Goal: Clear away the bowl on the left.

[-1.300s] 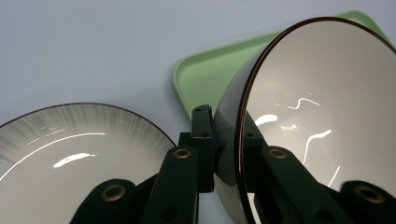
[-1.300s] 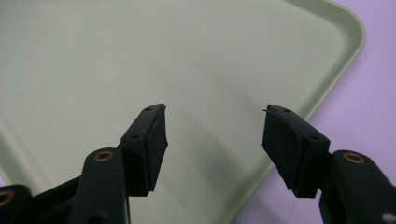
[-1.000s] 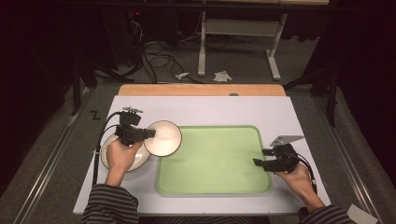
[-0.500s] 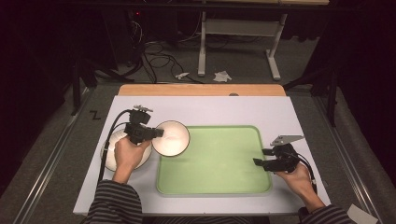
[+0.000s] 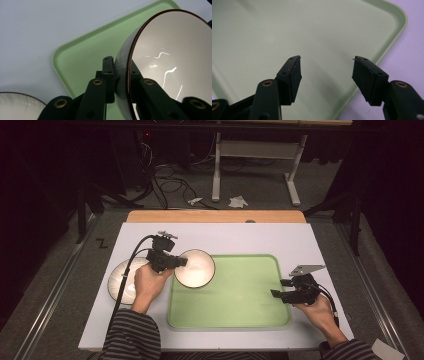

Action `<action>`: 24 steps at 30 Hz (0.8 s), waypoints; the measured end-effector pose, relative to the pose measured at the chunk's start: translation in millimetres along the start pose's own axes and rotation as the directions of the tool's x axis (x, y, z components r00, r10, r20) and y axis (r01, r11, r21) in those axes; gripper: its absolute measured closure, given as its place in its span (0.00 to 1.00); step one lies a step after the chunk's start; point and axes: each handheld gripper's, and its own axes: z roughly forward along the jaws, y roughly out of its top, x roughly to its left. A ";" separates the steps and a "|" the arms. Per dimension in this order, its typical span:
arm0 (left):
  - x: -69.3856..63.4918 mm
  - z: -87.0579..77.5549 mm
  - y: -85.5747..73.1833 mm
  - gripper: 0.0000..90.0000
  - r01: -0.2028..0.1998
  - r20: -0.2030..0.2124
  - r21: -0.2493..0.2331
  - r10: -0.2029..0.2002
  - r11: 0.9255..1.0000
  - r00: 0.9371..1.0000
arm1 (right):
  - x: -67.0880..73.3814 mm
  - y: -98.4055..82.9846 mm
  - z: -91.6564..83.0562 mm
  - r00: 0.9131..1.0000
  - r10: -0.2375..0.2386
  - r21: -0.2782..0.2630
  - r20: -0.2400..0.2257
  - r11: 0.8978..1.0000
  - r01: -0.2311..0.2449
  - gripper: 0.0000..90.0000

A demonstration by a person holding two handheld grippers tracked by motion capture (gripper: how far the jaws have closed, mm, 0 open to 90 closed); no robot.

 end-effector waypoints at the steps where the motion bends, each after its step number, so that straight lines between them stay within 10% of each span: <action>1: -1.9 1.4 -0.8 0.92 -0.009 0.004 0.004 0.009 1.000 1.000 | 0.1 0.1 -0.1 1.000 0.001 -0.002 0.000 1.000 -0.001 0.46; 24: -35.4 32.0 -13.0 0.92 -0.039 0.054 0.064 0.035 0.997 0.998 | 0.0 0.0 0.3 1.000 0.004 0.004 0.000 1.000 -0.004 0.46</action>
